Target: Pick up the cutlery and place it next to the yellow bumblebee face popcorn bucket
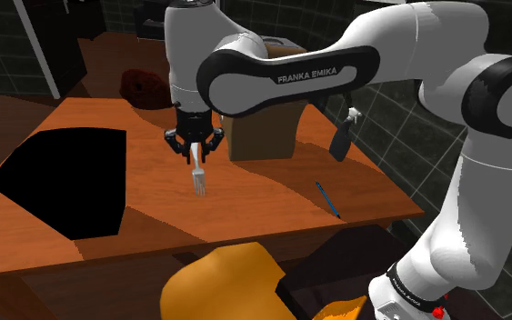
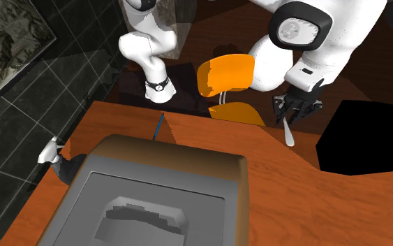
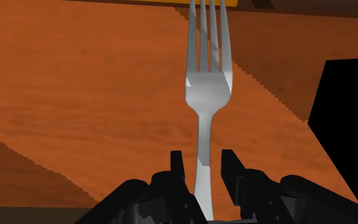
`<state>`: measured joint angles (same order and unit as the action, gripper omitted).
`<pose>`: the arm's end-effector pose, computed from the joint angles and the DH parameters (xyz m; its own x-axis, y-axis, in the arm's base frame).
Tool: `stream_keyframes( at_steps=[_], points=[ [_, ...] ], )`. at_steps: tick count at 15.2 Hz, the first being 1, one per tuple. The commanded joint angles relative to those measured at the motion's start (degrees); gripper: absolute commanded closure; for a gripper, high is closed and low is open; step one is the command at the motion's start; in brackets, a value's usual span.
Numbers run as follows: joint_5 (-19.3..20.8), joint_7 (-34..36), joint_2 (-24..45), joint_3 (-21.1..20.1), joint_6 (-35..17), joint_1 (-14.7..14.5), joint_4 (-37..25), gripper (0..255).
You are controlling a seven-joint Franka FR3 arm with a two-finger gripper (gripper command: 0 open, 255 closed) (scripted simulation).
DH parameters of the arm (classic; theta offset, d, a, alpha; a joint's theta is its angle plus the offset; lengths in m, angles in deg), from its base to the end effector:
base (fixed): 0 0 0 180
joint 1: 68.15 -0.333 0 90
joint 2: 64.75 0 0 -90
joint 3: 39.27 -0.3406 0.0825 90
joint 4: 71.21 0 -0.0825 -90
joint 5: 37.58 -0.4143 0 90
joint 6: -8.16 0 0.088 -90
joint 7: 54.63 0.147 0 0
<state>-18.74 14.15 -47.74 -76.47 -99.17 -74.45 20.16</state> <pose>0.5432 0.4099 0.4700 0.9211 -0.3615 0.1448 -0.3670 -0.9301 0.0125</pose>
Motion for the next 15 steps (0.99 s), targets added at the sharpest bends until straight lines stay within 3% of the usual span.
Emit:
stream_keyframes(
  at_steps=[1,15],
  points=[
    [0.22,0.24,0.15,0.12,-1.56,0.16,1.42,255],
    [3.08,3.09,2.94,1.27,-10.82,-0.02,8.72,255]
  ],
)
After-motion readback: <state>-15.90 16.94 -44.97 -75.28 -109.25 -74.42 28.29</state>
